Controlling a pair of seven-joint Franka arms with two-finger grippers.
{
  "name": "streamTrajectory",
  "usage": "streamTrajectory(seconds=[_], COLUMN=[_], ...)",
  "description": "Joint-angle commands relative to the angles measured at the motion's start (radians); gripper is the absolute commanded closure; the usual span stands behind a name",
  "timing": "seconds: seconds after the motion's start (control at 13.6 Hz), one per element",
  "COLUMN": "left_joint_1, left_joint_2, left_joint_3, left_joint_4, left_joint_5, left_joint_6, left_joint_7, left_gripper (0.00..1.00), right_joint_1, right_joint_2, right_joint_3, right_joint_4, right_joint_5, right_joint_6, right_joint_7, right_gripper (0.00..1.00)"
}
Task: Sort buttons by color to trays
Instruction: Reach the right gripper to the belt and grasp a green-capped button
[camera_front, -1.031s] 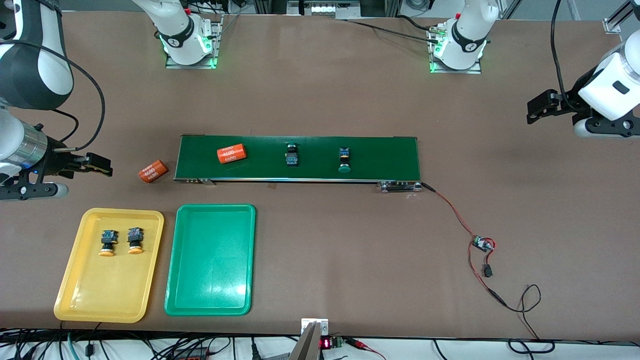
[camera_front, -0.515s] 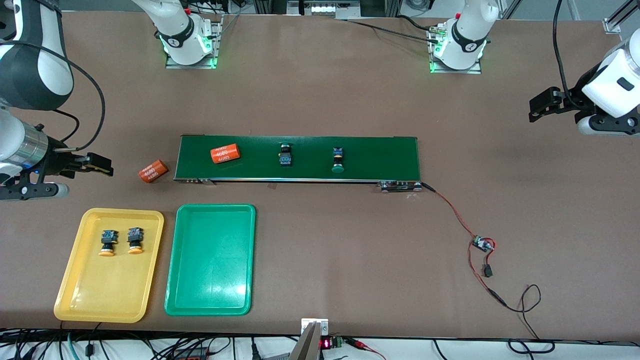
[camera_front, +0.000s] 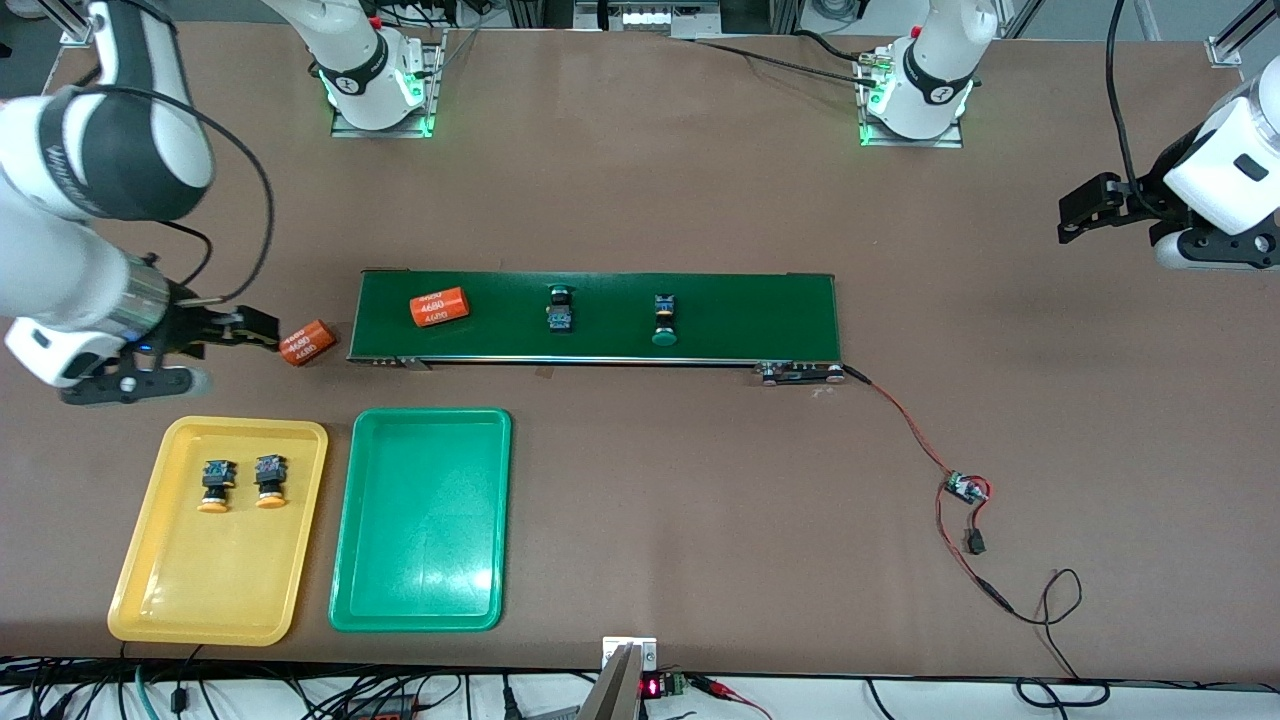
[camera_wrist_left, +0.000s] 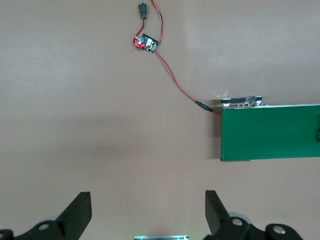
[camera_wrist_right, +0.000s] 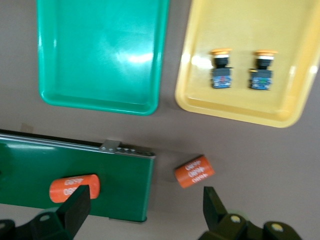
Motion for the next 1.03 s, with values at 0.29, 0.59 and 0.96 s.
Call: streamTrajectory(seconds=[0.29,0.59,0.96], left_joint_1=[-0.006,-0.006,-0.016], left_joint_2=[0.006,0.006,0.006], left_joint_3=[0.003,0.001,-0.006], left_joint_4=[0.027,0.029,0.029], left_joint_5=[0.015,0.017,0.018], left_joint_6=[-0.026,-0.028,-0.046], left_joint_7=[0.014,0.014,0.009], left_gripper=[0.0,0.0,0.0], right_joint_1=[0.214,0.248,0.32], right_joint_2=[0.002,-0.001,0.016], right_joint_3=[0.001,0.082,0.1], right_joint_4=[-0.137,-0.286,-0.335], right_joint_5=[0.013,0.042,0.044], right_joint_6=[0.106,0.281,0.336], right_joint_7=[0.324,0.395,0.494], right_gripper=[0.0,0.0,0.0])
